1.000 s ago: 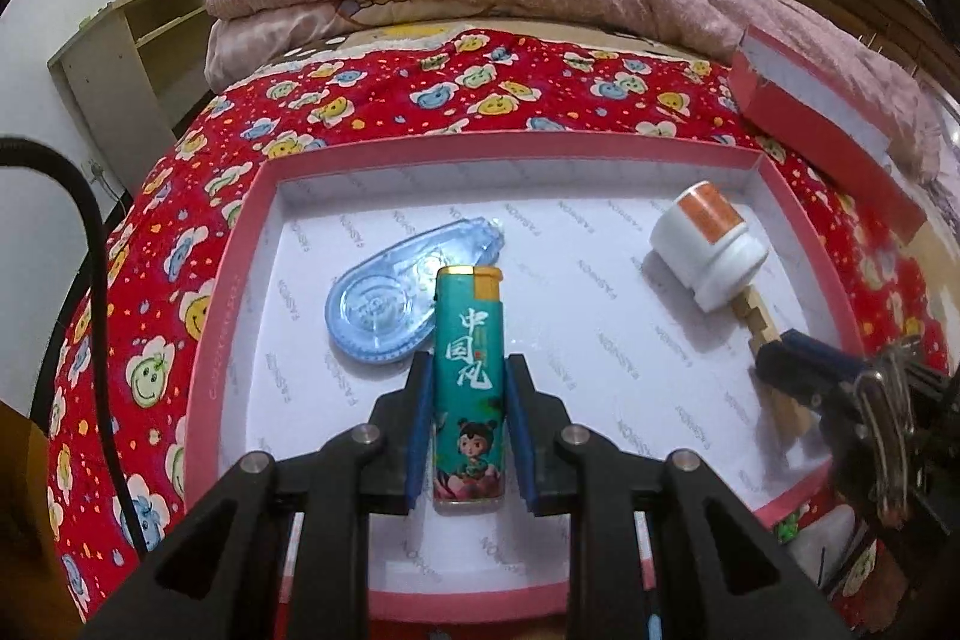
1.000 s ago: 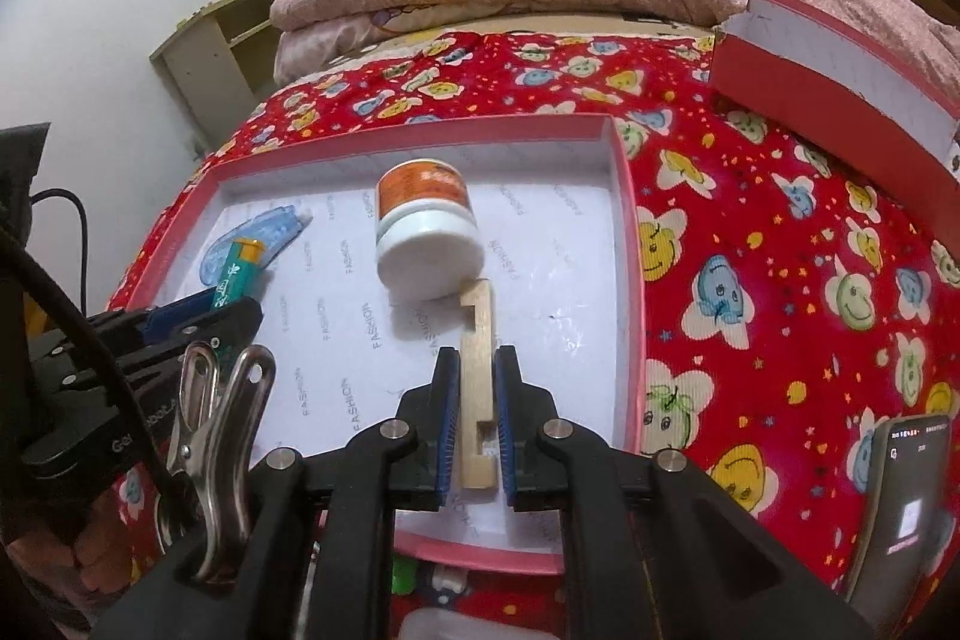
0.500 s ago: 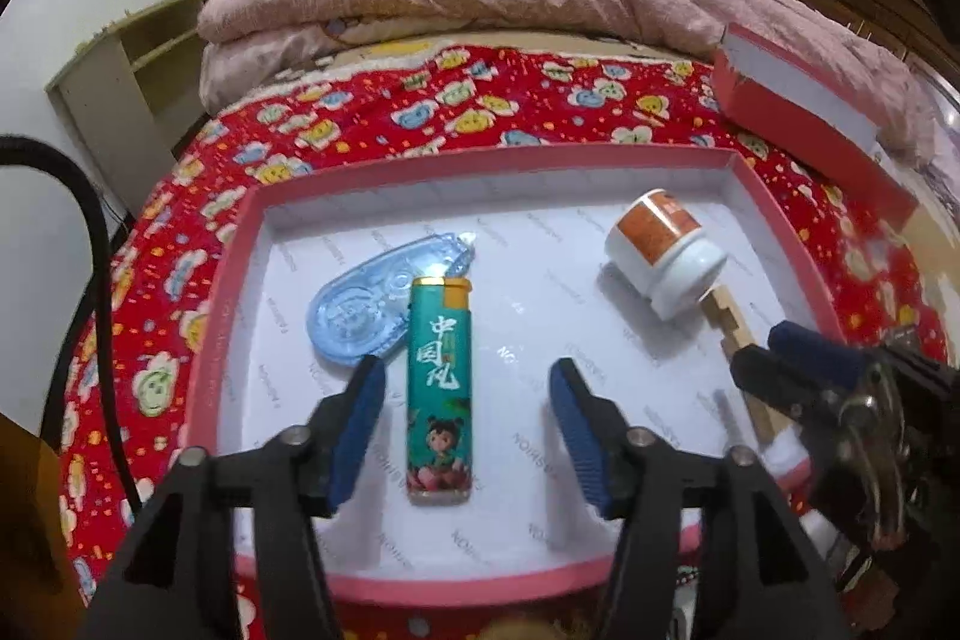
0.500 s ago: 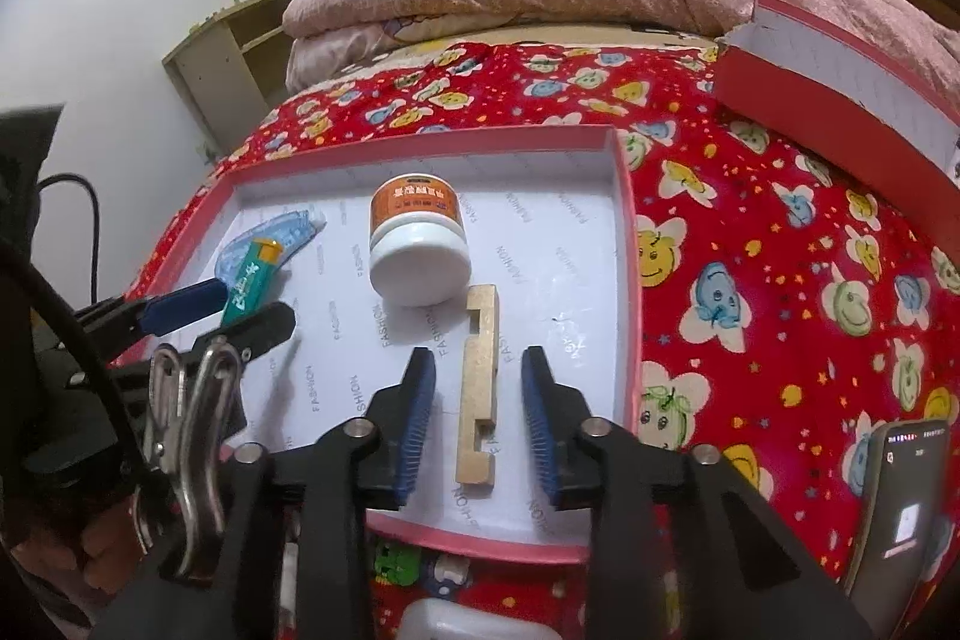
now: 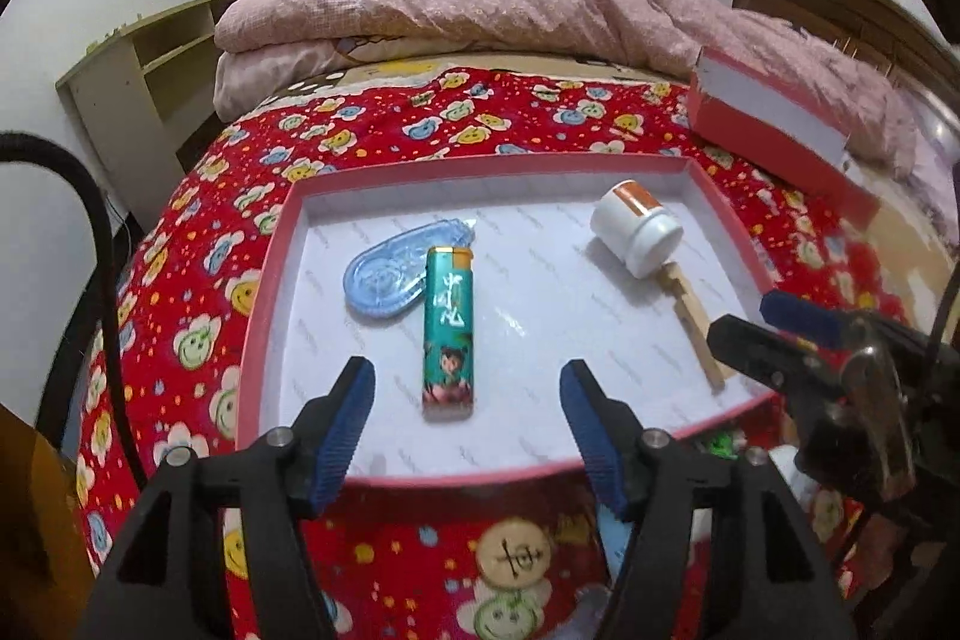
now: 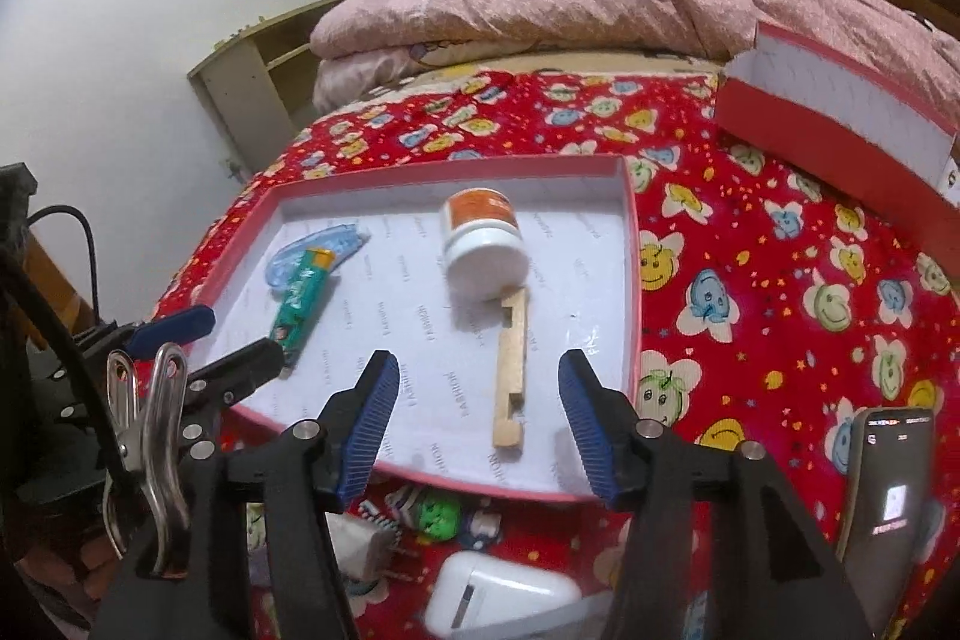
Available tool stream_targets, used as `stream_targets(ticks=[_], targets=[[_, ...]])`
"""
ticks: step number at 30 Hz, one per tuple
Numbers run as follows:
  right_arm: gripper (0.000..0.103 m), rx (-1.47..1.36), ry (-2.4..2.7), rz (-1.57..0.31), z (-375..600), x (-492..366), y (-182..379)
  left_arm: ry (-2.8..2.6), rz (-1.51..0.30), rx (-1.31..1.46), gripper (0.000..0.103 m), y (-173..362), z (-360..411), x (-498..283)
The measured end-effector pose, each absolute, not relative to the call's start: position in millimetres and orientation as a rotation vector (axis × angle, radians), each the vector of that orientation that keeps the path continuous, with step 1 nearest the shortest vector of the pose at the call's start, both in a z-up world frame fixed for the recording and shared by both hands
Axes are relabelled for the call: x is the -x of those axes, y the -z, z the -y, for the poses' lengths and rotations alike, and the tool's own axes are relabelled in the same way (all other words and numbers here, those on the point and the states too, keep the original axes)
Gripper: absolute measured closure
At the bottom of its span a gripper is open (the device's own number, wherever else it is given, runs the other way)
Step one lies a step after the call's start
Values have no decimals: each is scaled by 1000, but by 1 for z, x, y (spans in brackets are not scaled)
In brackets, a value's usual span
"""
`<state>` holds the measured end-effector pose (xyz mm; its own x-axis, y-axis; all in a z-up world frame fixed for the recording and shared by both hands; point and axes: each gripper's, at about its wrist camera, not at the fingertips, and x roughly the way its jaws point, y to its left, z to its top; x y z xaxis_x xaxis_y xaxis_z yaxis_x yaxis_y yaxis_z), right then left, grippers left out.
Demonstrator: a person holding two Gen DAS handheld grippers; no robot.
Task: Organize rigid objects
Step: 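Move the right gripper to the grey block while the left approaches the grey-blue hook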
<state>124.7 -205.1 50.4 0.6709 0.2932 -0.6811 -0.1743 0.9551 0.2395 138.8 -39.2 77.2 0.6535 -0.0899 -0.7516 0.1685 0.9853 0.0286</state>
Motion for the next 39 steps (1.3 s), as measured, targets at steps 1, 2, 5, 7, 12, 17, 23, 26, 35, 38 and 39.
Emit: stream_targets(ticks=[1,2,5,7,12,17,23,26,35,38,39], targets=[[46,-159,-266,-787,205,-121,-53,152,-844,-91,35,-78,38,-135],[46,-161,-270,-781,206,-118,-55,154,-838,-88,35,-80,38,-130],[46,-171,-281,-772,208,-108,-59,153,-831,-102,35,-82,38,-117],[46,-171,-287,-774,208,-102,-61,157,-828,-113,35,-81,38,-109],[46,-161,-298,-784,206,-86,-61,161,-824,-133,35,-76,38,-88],[46,-163,-318,-805,203,-71,-57,179,-836,-110,35,-72,35,-70],[46,-173,-341,-828,201,-50,-46,190,-858,-57,35,-60,30,-54],[46,-159,-337,-825,203,-36,-43,211,-874,-61,35,-53,31,-45],[46,-126,-301,-819,213,-6,-30,241,-886,-89,35,-44,40,-28],[43,-105,-290,-818,217,-4,-25,225,-889,-102,35,-39,40,-28],[39,-101,-284,-820,219,-4,-23,221,-889,-106,35,-38,40,-28]])
